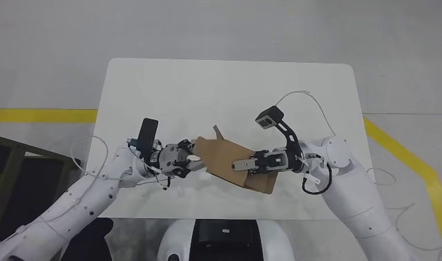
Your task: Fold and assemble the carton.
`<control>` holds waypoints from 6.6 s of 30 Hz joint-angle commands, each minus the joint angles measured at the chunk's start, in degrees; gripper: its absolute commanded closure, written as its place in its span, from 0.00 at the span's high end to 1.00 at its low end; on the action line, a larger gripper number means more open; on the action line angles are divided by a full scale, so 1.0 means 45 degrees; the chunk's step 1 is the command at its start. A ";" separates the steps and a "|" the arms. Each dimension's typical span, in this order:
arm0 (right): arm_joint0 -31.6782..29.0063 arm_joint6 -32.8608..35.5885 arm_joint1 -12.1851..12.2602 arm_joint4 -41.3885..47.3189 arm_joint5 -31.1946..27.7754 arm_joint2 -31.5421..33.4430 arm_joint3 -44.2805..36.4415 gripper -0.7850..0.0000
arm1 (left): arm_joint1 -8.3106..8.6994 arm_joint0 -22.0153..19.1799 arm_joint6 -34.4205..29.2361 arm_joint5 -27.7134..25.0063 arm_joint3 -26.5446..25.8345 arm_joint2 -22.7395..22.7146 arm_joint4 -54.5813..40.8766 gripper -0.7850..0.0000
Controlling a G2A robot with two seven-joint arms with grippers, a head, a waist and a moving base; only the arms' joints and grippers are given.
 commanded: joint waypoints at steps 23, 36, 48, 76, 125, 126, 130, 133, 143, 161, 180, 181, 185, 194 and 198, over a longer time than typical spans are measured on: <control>0.0034 -0.0109 0.0011 -0.0208 0.0037 -0.0041 0.0016 0.00 | 0.0250 -0.0268 -0.0712 0.0000 -0.0889 -0.0271 0.1070 0.36; 0.0008 -0.0143 0.0031 -0.0151 0.0061 0.0039 0.0041 0.00 | 0.0342 0.0209 -0.1394 0.0255 -0.0250 -0.1206 0.1104 0.35; -0.0242 0.0124 0.0092 -0.0134 0.0239 0.0097 -0.0216 0.00 | 0.0544 0.1066 -0.2744 0.1197 0.0058 -0.2777 0.1192 1.00; 0.0568 0.0629 -0.0310 -0.0716 0.0720 -0.2116 0.0565 0.00 | -0.0457 0.0604 -0.3970 0.1457 0.0344 -0.3011 -0.0965 1.00; 0.0399 -0.0290 -0.0100 -0.0924 0.0605 -0.1003 0.0393 0.00 | -0.1268 0.1321 -0.5050 0.0000 -0.0088 -0.3408 -0.0886 1.00; 0.0400 -0.0290 -0.0095 -0.0935 0.0589 -0.0977 0.0398 0.00 | -0.1266 0.1334 -0.5029 0.0000 -0.0082 -0.3480 -0.0892 1.00; 0.0374 -0.0293 -0.0064 -0.0953 0.0588 -0.0844 0.0459 0.00 | -0.1144 0.1661 -0.4815 0.0000 0.0174 -0.4114 -0.0913 1.00; 0.0342 -0.0271 -0.0032 -0.1020 0.0618 -0.0740 0.0478 0.00 | -0.0991 0.2020 -0.4791 0.0000 0.0215 -0.4687 -0.0878 1.00; 0.0318 -0.0054 -0.0038 -0.1015 0.0774 -0.0934 0.0221 0.00 | -0.0890 0.2391 -0.5716 0.0315 0.0273 -0.5555 -0.0632 1.00; 0.0400 0.0003 -0.0062 -0.1007 0.0706 -0.1092 0.0312 0.00 | -0.1295 0.2231 -0.5767 0.0334 0.0814 -0.5435 -0.0529 1.00; 0.0521 -0.0165 -0.0124 -0.1046 0.0649 -0.1353 0.0526 0.00 | -0.1631 0.2128 -0.5765 0.0000 0.0718 -0.5507 -0.0657 1.00; 0.0514 -0.0195 -0.0116 -0.1062 0.0637 -0.1315 0.0563 0.00 | -0.1638 0.2146 -0.5758 0.0000 0.0676 -0.5513 -0.0665 1.00; 0.0473 -0.0212 -0.0093 -0.1093 0.0642 -0.1225 0.0565 0.00 | -0.1611 0.2281 -0.5849 0.0000 0.0358 -0.5537 -0.0667 1.00; 0.0519 -0.0292 -0.0112 -0.1028 0.0612 -0.1252 0.0537 0.00 | -0.1610 0.2250 -0.6162 0.0000 -0.0135 -0.5198 -0.0710 1.00; 0.0543 -0.0290 -0.0116 -0.0996 0.0592 -0.1241 0.0536 0.00 | -0.1620 0.2189 -0.6319 0.0000 -0.0224 -0.5065 -0.0448 1.00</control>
